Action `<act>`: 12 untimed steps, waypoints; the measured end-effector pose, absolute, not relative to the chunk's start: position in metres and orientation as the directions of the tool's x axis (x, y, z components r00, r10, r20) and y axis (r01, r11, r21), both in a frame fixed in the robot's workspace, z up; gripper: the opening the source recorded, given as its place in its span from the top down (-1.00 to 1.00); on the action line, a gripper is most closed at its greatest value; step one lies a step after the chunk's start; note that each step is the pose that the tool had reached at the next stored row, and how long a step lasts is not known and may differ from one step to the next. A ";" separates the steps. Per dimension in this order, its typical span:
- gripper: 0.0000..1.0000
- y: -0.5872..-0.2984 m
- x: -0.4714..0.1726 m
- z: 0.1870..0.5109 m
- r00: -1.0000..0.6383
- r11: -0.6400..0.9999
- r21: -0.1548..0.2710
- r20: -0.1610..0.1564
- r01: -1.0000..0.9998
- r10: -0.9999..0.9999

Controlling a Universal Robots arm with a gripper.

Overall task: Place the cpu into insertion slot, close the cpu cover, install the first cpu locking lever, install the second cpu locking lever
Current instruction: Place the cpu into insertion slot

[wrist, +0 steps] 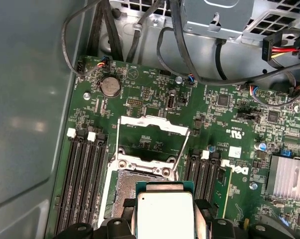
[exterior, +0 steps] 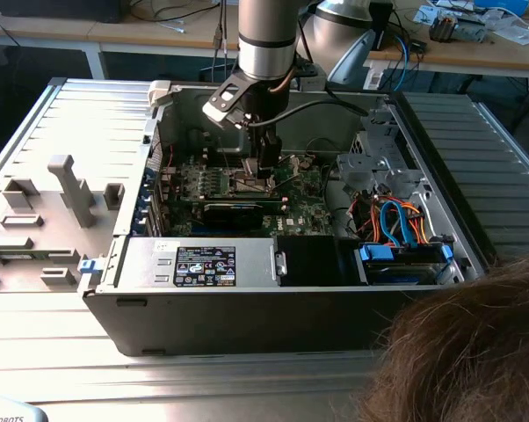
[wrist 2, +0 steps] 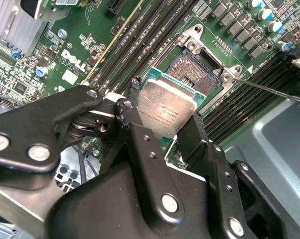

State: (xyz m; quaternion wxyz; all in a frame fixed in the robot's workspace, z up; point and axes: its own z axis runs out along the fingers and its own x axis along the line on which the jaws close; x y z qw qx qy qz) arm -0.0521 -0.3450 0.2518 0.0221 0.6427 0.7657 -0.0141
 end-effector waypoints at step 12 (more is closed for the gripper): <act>-0.09 -0.345 -0.052 0.251 -0.149 0.150 0.007 -0.052 0.989 0.987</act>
